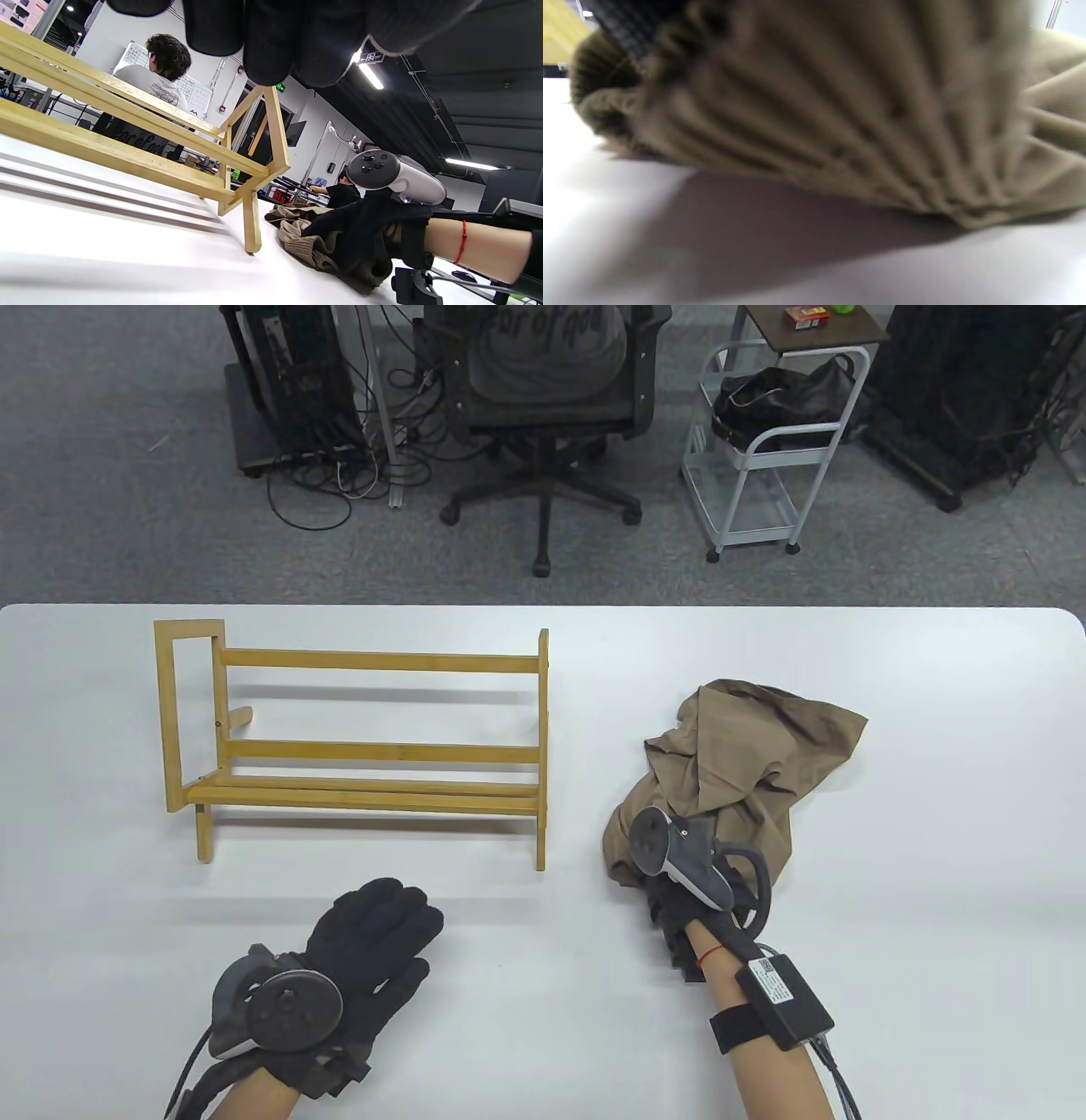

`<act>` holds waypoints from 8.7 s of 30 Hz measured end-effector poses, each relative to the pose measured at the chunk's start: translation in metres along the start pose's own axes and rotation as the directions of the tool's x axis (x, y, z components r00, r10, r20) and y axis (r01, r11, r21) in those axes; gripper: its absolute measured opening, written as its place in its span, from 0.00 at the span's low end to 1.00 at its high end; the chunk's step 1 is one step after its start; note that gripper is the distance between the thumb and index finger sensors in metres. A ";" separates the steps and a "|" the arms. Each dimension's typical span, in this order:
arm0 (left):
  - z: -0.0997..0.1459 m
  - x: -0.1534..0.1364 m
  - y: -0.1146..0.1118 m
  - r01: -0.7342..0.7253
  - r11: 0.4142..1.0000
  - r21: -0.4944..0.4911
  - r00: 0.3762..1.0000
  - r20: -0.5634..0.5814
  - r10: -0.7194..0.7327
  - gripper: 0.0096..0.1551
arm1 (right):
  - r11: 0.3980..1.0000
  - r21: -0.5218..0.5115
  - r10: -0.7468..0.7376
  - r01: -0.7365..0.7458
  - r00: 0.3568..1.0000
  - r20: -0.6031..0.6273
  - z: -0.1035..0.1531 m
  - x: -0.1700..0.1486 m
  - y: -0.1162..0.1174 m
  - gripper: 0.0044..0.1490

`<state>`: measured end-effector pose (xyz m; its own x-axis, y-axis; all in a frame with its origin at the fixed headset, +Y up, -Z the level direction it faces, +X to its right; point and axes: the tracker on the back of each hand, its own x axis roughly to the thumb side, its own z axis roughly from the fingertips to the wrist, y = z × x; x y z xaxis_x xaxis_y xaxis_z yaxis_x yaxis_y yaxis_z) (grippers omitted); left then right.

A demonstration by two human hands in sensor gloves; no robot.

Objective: Hang shorts on book rack

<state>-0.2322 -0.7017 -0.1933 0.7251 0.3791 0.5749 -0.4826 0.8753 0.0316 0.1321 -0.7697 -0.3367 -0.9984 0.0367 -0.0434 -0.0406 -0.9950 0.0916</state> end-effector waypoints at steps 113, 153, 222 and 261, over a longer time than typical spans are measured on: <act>0.001 -0.003 0.007 -0.032 0.997 0.068 0.999 -0.014 0.033 0.31 | 0.555 -0.437 -0.333 0.708 0.670 0.663 0.201 0.062 -0.264 0.21; -0.129 0.058 0.067 -0.641 0.730 -0.237 0.688 0.244 0.683 0.61 | 0.599 -0.383 -0.321 0.703 0.649 0.690 0.201 0.076 -0.251 0.21; -0.102 -0.002 0.095 -0.623 0.703 0.342 0.776 0.163 0.609 0.24 | 0.740 -0.548 -0.255 0.390 0.916 0.309 0.156 -0.031 -0.171 0.38; -0.074 -0.042 0.134 -0.493 0.647 0.582 0.826 0.080 0.558 0.25 | 0.836 -0.541 -0.040 0.088 0.994 0.101 0.133 -0.047 -0.106 0.36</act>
<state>-0.2907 -0.5783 -0.2731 0.2903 0.7776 0.5577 -0.9556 0.2044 0.2123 0.1775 -0.6535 -0.2122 -0.9949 0.0853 0.0541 -0.1007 -0.8792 -0.4657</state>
